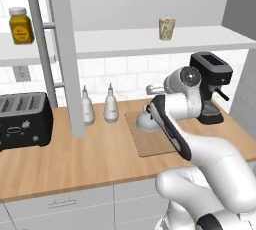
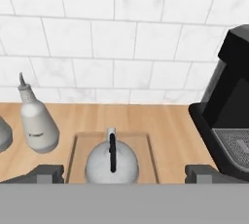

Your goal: Pick the kettle from the counter and place it on the tray. Then pick the mug from the cabinet and place it on the tray. Then close the cabinet doors.

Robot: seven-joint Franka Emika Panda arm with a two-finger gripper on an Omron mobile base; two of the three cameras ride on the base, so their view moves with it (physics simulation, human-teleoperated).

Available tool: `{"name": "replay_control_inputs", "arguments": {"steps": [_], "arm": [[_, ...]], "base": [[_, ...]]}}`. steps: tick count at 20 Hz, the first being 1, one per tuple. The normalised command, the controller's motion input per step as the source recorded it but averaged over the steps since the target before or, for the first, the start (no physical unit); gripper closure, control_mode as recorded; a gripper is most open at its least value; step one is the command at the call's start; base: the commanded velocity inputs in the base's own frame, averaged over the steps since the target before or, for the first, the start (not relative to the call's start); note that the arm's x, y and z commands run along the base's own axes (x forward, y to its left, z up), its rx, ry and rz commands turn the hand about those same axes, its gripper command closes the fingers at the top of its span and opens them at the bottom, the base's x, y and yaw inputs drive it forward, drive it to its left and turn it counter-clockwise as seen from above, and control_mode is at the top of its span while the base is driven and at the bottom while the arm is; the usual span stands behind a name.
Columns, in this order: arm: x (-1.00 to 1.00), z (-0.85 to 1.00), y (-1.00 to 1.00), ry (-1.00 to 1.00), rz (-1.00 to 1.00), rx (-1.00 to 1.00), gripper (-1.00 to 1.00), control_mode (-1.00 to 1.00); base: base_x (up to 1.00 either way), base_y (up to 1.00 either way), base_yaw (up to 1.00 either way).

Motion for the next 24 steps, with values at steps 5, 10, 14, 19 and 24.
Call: {"name": "replay_control_inputs", "arguments": {"steps": [5,10,14,19,24], "arm": [[-1.0,1.0,0.0,0.0,-0.08,-0.02,-1.0,-1.0],[-0.97,0.89,0.0,0.0,-0.08,-0.02,-1.0,-1.0],[-0.1,0.07,0.11,0.05,-0.02,-0.1,-1.0,-1.0],[0.21,0.14,0.0,0.04,-0.06,0.0,-1.0,-1.0],[0.34,0.44,0.0,0.07,-0.18,0.0,-1.0,-1.0]], "base": [[0.0,0.0,0.0],[0.0,0.0,0.0],[0.0,0.0,0.0],[0.0,0.0,0.0],[0.0,0.0,0.0]]}}
